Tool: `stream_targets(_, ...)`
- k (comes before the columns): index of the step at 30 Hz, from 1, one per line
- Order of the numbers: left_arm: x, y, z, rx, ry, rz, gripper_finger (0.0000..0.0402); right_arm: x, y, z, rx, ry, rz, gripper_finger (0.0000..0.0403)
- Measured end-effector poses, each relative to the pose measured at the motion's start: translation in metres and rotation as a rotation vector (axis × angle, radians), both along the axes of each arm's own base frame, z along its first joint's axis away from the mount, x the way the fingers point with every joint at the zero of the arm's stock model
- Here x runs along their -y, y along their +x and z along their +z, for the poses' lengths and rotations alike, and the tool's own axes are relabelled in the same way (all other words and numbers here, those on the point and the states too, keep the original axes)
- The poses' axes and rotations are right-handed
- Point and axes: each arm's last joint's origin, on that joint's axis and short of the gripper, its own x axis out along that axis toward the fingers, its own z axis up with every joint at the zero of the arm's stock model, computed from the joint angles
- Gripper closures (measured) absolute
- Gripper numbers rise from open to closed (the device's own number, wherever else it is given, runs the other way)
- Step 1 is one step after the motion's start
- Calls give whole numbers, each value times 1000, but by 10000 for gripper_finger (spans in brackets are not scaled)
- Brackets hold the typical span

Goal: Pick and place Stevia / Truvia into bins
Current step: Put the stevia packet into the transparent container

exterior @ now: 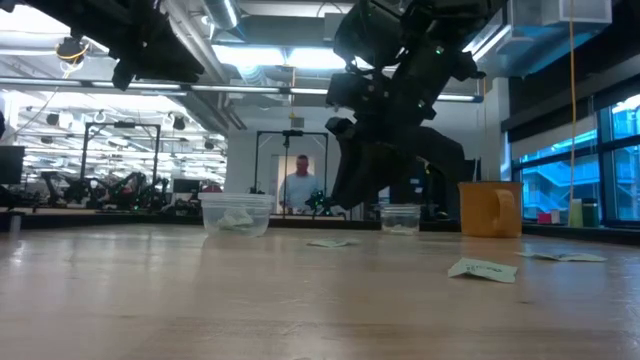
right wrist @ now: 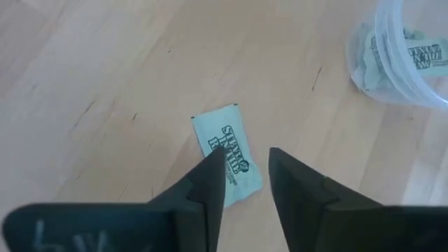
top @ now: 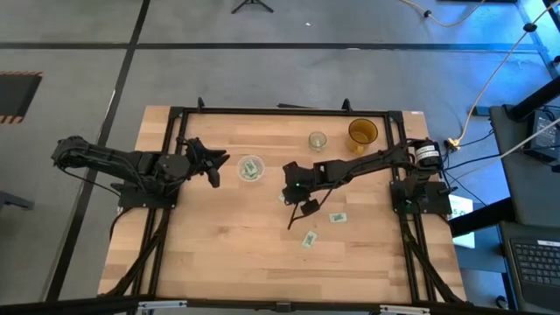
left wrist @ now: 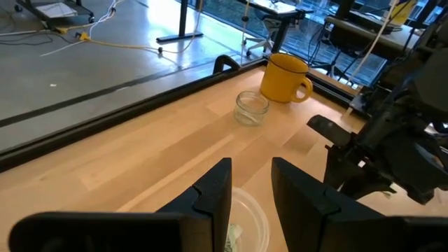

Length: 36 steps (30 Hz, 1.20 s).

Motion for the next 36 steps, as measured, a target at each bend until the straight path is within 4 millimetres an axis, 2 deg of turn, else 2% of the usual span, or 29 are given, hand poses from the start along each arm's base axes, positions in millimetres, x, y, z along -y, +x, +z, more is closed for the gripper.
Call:
stream_targets(10,0,0,0,4,-10,-8,304,-2,1,-1,0,51,-20,286)
stream_targets(16,0,0,0,1,-10,-8,304,14,0,-4,-16,90,-116,286)
stream_targets(22,0,0,-1,-2,-10,-9,304,25,1,-8,-30,226,-183,286)
stream_targets(36,0,0,-1,-5,-10,-9,304,26,2,-8,-16,227,-181,286)
